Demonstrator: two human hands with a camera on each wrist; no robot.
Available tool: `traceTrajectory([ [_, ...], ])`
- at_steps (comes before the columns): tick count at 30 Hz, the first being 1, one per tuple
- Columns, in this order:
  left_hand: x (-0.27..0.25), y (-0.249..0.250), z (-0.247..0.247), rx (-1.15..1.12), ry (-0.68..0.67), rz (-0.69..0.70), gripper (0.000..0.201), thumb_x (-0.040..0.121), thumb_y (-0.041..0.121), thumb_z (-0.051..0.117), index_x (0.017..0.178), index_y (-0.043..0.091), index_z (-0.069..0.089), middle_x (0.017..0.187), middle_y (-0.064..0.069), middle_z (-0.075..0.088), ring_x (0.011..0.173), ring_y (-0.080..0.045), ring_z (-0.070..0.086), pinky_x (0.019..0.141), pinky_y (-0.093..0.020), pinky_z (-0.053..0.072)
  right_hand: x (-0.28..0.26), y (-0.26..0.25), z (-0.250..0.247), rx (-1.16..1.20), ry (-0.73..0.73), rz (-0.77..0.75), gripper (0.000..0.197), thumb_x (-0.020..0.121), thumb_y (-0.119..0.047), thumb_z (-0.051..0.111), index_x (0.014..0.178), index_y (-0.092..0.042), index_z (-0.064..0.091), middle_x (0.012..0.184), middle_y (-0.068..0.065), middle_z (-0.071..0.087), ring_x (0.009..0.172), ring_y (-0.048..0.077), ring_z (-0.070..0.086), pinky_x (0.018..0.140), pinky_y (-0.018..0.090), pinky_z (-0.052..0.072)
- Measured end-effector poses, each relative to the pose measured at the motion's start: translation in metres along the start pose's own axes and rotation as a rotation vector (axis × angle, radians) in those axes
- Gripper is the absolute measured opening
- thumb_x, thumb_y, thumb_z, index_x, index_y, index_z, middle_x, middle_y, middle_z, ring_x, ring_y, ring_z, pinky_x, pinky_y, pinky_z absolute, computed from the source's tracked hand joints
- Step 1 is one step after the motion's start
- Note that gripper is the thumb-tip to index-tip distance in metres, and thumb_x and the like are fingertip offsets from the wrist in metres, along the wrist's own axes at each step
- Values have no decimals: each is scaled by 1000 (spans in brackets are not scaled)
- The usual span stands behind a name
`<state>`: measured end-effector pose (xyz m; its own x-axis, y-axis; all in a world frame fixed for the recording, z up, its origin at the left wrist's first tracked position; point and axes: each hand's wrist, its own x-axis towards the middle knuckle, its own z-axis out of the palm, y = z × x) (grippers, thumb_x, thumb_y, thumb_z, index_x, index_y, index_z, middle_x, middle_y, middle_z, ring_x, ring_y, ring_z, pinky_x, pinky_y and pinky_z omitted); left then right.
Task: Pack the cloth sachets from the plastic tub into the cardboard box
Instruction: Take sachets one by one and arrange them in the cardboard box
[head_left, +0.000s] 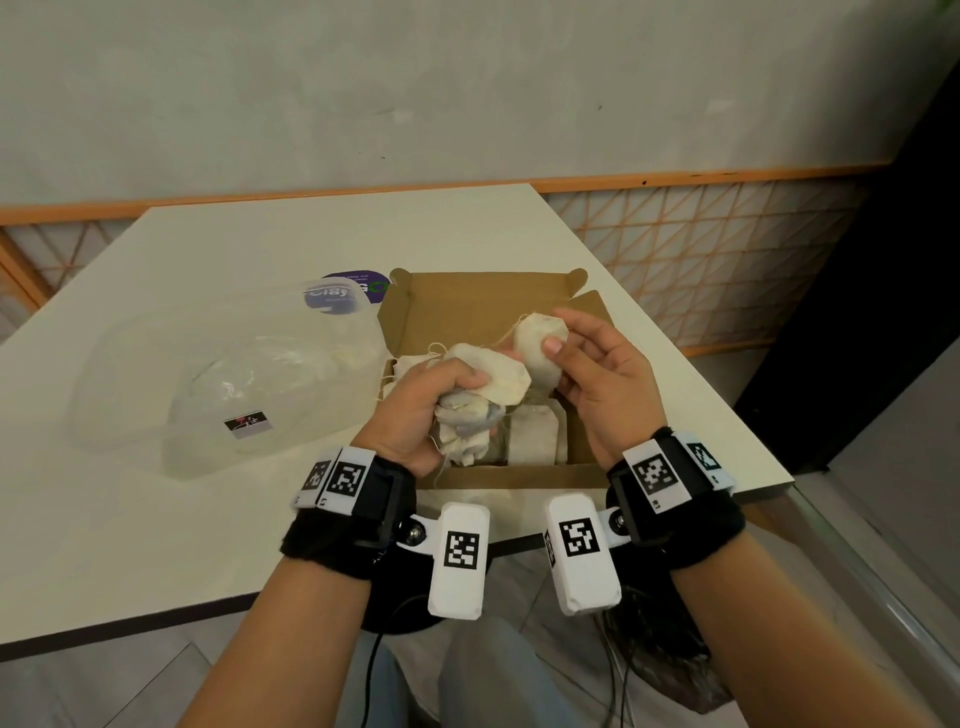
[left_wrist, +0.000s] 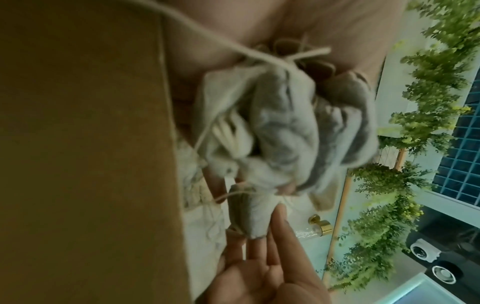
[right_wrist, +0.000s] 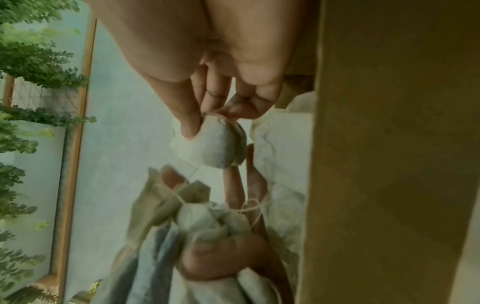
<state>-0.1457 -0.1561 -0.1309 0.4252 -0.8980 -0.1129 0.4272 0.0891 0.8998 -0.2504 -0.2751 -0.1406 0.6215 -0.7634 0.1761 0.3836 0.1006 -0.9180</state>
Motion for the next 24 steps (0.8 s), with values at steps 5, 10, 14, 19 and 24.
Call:
traceTrajectory([
  [5,3,-3,-2,37,-84,-10,40,71,13,49,105,-2,63,61,-15,52,24,-12,30,32,-17,32,0,-1,2,-96,-66,-1,28,83,-1,60,104,-20,60,84,6,58,83,15,58,83,31,47],
  [10,4,-3,-5,44,-96,0,37,72,15,49,102,6,69,59,-15,56,26,-13,31,35,-17,28,10,-34,-3,-488,-140,24,38,81,-24,67,118,-21,57,95,0,59,88,8,57,81,22,44],
  [14,6,-4,-6,65,-113,-4,34,71,16,51,97,10,74,65,-16,54,30,-15,30,36,-19,27,23,-65,1,-904,-330,4,31,78,-31,70,107,-22,66,85,-9,60,76,-2,54,75,12,42],
  [19,3,-1,-3,47,-52,23,35,79,13,49,110,7,65,67,-11,63,30,-12,42,34,-17,34,39,-82,10,-1206,-428,-93,9,79,-21,71,88,-17,72,71,-11,61,61,-2,52,55,3,37],
  [24,4,4,-7,-211,105,25,16,82,15,51,89,13,65,90,-11,57,63,-14,52,36,-16,40,58,-78,-6,-1442,-334,-34,13,80,-21,70,91,-14,69,73,-9,58,67,5,49,60,16,35],
])
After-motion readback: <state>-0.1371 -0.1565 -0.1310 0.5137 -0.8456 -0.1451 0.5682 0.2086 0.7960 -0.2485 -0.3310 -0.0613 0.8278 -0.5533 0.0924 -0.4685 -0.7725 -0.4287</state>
